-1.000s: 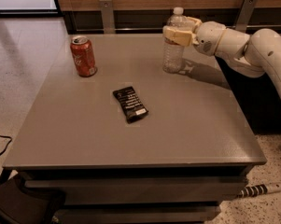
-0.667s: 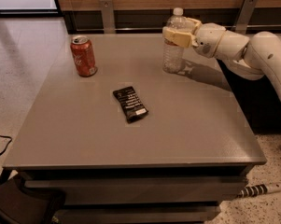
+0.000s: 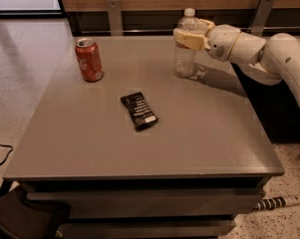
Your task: Place water bottle upright
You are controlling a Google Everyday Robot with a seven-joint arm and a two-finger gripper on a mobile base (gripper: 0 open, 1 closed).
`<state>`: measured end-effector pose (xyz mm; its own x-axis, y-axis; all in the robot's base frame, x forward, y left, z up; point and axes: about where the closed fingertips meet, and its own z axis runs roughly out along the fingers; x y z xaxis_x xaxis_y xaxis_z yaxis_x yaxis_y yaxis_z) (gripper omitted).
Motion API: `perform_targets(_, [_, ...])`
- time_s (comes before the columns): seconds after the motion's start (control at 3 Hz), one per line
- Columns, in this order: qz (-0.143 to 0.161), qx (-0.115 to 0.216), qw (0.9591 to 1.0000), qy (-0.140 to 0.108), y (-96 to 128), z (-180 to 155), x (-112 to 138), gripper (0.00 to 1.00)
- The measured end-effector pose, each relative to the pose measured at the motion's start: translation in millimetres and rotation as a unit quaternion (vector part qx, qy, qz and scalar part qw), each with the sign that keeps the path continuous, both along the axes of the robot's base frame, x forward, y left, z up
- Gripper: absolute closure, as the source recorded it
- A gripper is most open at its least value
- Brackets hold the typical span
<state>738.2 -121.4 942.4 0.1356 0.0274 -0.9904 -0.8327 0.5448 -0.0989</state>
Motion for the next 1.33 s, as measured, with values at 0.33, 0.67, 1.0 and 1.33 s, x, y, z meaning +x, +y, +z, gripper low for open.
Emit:
perform_targets(0.33, [0.0,0.0,1.0,0.0,0.1,0.5,0.0,0.84])
perform_targets(0.67, [0.0,0.0,1.0,0.0,0.4,1.2,0.0,0.53])
perform_targets(1.0, [0.0,0.0,1.0,0.0,0.4,1.7,0.0,0.29])
perform_targets(1.33, [0.0,0.0,1.0,0.0,0.5,1.7,0.0,0.07])
